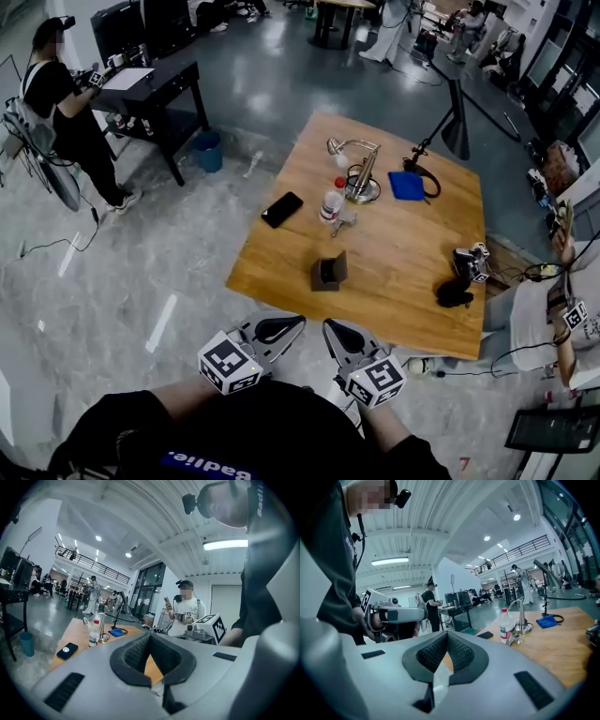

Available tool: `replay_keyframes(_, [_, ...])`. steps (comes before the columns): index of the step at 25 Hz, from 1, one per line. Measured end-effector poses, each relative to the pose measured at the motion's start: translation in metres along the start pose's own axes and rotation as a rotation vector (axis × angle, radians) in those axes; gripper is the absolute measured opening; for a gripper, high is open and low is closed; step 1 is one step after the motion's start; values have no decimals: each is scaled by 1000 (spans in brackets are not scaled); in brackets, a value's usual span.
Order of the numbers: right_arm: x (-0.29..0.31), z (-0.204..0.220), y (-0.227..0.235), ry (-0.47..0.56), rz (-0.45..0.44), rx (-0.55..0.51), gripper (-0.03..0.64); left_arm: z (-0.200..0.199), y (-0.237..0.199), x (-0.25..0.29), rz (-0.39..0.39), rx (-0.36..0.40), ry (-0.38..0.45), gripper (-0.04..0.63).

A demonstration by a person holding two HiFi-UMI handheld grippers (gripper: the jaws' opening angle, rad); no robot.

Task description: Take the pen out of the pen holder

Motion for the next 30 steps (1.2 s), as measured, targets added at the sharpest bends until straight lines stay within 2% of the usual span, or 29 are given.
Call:
replay_keyframes(8, [55, 2, 26, -45, 136, 39, 3, -3, -54, 4, 124, 19, -44, -2])
replay_keyframes(14, [77, 18, 43, -132, 203, 18, 3, -1, -80, 11, 150, 21, -59, -2])
replay_keyframes(20, [89, 54, 83, -307, 285, -73, 8, 1, -98, 24, 135, 16, -85, -2])
replay_keyframes(24, [103, 77, 108, -424, 322, -135, 83, 3, -105, 30, 127, 14, -104, -2])
replay_keyframes(30, [120, 103, 129, -574, 339, -249, 86, 5, -114, 34, 111, 10, -128, -2])
Point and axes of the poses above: the fingertips, and each gripper's own axes: x forward along the fingers, y to its right, z out of its underside, the point moved 3 cm from there along -x, backward along the fingers, and after that the axes turned 1 degree about -x, right-handed, at the moved point
